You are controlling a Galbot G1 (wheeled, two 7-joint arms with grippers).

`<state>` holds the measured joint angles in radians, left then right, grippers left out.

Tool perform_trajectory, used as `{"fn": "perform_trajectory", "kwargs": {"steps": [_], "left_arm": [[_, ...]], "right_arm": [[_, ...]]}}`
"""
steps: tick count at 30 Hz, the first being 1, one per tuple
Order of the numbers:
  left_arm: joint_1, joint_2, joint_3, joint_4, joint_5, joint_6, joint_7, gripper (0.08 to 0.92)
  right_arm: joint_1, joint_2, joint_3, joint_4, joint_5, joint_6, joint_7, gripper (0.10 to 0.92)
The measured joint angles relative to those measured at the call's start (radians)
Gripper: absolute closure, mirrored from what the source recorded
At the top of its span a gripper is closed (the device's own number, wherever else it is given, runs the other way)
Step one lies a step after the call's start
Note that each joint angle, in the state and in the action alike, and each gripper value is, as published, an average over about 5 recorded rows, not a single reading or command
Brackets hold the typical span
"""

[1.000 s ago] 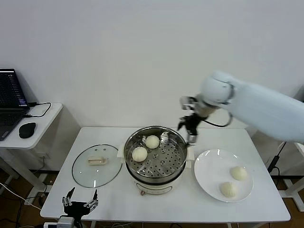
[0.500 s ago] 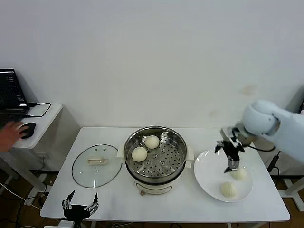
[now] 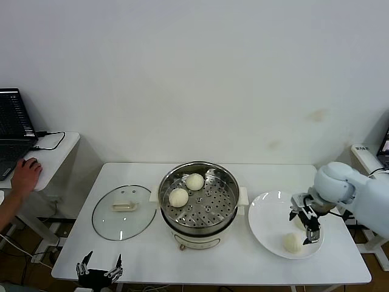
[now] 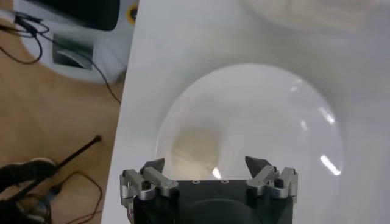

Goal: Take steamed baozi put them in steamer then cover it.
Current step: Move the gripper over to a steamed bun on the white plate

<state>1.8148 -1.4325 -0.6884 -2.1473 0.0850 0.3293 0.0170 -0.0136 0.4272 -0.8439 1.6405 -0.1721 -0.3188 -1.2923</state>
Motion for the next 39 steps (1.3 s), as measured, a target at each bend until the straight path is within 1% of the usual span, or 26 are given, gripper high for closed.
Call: {"fn": "perform_trajectory", "kwargs": {"steps": [19,39], "left_arm": [[-0.003,0.006,-0.007,0.035,0.006,-0.001,-0.001,0.177],[-0.023,0.007,-0.006,0.058,0.005,-0.001,-0.003,0.177]], "right_arm": [[-0.142,0.060,0.090,-0.102,-0.046,0.000,0.033,0.203],[-0.195,0.092,0.124,-0.134,-0.059,-0.012,0.056,0.203]]}}
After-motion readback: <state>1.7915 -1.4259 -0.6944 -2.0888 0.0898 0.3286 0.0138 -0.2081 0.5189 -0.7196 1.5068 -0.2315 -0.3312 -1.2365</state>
